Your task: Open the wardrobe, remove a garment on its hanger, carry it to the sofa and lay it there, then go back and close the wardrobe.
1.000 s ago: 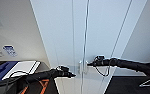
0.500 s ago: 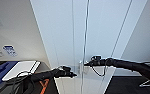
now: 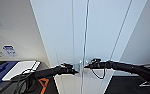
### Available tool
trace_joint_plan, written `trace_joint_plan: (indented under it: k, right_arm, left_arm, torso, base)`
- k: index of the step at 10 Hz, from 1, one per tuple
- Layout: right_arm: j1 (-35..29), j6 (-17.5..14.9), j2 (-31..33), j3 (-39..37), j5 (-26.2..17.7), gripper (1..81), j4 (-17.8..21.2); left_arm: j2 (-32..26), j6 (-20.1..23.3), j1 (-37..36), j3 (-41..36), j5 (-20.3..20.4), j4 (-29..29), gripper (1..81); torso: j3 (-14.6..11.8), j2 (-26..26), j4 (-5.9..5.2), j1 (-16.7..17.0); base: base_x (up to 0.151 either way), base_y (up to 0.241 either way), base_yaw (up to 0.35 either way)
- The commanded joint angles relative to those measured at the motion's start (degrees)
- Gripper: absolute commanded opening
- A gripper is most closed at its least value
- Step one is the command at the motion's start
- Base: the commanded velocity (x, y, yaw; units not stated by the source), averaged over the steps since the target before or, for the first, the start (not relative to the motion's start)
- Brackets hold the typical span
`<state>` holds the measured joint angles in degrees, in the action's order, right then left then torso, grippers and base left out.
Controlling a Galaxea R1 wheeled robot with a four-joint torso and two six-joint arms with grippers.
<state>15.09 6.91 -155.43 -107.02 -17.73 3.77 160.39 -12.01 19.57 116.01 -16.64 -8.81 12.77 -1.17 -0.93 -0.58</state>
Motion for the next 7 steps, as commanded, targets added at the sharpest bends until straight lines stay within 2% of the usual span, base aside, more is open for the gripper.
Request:
trace_joint_plan:
  k: [1,7]
  right_arm:
    - [-9.94,0.12,-0.96,0.6,0.5,81.1,0.54]
    - [-11.79,0.12,-2.45,-0.63,0.59,81.1,0.63]
  left_arm:
    - [3.61,0.41,-9.85,2.11,-0.76,-0.93,81.1]
    - [8.36,0.41,-9.23,5.54,-1.03,-2.35,81.1]
  torso:
    - [0.0,0.0,0.0,0.0]
    - [0.0,0.02,0.0,-0.02]
  base:
    - [0.0,0.0,0.0]
    - [0.0,0.0,0.0]
